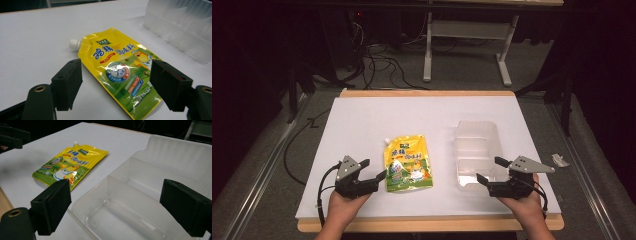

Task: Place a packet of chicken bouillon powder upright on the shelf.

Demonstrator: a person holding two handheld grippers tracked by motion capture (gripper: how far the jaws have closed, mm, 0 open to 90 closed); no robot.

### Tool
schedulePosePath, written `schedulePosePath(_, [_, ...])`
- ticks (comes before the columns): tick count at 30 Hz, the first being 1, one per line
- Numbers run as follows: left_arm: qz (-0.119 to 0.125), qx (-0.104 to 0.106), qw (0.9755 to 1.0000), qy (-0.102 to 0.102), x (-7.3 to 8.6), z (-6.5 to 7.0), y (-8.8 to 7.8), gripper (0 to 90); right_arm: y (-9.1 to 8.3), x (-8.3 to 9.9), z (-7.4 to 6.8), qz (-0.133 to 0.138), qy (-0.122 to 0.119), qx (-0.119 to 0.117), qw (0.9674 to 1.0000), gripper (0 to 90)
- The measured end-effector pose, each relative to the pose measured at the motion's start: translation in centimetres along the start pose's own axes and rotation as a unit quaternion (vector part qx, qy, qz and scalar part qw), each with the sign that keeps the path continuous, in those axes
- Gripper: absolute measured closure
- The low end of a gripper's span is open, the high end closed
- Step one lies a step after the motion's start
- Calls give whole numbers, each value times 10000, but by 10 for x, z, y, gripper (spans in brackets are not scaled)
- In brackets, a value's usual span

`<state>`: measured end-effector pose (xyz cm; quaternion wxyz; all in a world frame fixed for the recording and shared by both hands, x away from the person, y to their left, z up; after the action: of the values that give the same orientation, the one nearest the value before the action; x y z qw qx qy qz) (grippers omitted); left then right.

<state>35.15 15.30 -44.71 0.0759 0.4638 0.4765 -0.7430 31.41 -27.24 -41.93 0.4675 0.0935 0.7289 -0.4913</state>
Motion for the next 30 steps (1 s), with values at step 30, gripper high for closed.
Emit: schedulePosePath(30, [-481,34,9987,-173,-30,-8,47,267,0,1,4,7,61,-69,10000,109])
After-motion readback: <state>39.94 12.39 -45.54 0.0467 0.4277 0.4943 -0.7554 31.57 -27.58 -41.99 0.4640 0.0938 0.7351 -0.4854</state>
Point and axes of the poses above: each handheld gripper's, and its own axes: y roughly forward along the jaws, x roughly out of its underside, z roughly to its right, the point moved 3 cm from there along y, roughly forward along the jaws, and after that the axes turned 12 degrees about -z, right-handed, at the moved point
